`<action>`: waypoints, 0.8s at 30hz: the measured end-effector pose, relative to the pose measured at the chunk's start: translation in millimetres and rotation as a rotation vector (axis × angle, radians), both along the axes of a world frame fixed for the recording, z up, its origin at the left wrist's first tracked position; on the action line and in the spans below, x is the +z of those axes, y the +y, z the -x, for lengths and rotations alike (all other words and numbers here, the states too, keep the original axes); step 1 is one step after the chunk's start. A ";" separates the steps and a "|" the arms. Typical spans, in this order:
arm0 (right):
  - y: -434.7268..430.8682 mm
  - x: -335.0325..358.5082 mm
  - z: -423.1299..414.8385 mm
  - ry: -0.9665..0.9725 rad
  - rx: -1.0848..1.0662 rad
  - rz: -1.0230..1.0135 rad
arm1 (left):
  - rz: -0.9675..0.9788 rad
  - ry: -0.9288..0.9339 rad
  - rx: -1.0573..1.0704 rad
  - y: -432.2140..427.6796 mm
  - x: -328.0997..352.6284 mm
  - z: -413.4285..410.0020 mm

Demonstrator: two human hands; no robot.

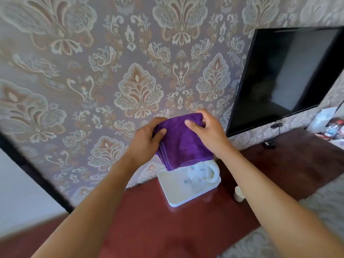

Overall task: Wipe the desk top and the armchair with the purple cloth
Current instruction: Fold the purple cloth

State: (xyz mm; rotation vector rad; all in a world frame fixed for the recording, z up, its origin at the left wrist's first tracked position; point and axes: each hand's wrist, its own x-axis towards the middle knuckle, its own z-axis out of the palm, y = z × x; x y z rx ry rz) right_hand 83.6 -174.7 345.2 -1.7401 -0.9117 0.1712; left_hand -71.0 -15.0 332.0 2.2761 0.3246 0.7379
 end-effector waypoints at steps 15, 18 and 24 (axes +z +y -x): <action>112.4 -232.3 -78.2 -0.220 0.005 0.660 | 0.289 0.362 0.235 71.1 -245.6 -76.8; 132.2 -286.5 -93.1 -0.264 0.045 0.807 | 0.294 0.489 0.295 76.9 -298.3 -94.1; 159.9 -370.7 -118.3 -0.289 0.095 1.048 | 0.214 0.713 0.350 77.5 -372.2 -126.6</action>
